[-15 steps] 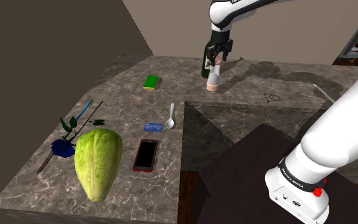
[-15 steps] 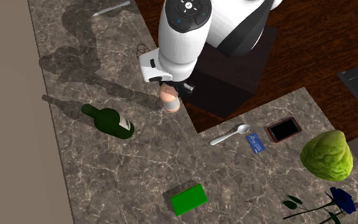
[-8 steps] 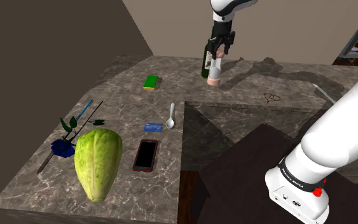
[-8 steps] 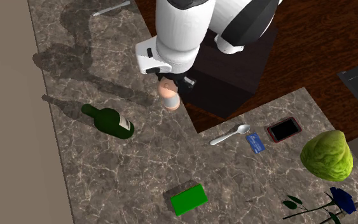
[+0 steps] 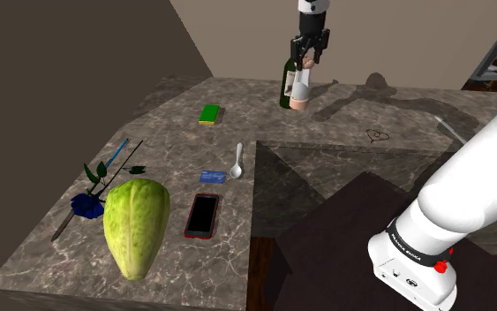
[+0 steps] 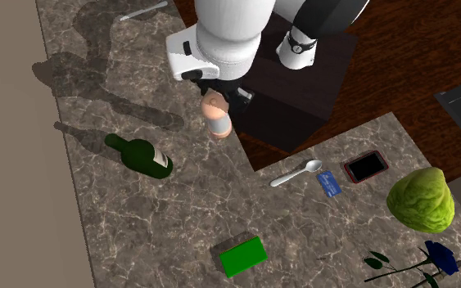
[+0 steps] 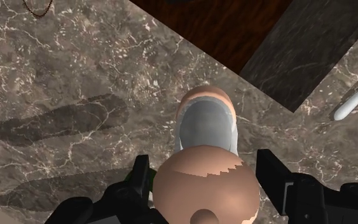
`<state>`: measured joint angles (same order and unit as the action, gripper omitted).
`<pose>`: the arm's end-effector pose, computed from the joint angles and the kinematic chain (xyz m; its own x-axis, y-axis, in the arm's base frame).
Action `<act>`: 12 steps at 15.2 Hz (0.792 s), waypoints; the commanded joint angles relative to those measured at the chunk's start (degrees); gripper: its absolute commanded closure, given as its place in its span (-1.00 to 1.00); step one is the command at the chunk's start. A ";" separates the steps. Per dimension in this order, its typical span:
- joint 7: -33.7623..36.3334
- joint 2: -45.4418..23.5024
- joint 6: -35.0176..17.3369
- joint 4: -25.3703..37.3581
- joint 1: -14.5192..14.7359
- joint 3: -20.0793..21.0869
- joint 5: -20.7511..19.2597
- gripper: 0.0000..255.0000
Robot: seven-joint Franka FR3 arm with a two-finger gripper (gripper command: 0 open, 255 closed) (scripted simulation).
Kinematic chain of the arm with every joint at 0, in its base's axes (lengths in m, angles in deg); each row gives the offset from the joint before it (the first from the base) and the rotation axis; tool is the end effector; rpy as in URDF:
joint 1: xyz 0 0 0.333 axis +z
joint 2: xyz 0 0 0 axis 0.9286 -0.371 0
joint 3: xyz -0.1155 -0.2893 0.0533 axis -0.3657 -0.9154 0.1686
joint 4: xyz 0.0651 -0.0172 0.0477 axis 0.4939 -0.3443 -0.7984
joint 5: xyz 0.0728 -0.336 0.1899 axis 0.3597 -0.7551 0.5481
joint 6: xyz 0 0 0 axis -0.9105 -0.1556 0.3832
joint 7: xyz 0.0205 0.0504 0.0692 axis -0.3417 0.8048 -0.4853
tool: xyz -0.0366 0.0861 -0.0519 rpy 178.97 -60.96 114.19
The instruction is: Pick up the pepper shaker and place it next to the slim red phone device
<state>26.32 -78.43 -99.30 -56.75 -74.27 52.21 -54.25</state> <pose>0.5456 -0.0891 0.5311 0.9953 -0.0969 -0.0067 -0.0949 -0.9844 0.1479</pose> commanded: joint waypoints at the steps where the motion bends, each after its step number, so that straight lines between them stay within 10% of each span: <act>1: -0.20 0.12 1.60 1.48 0.03 0.03 0.07 1.00; 12: -1.32 -0.59 10.12 10.78 0.12 0.13 0.28 1.00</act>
<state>25.23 -78.96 -89.94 -46.81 -74.09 52.41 -53.98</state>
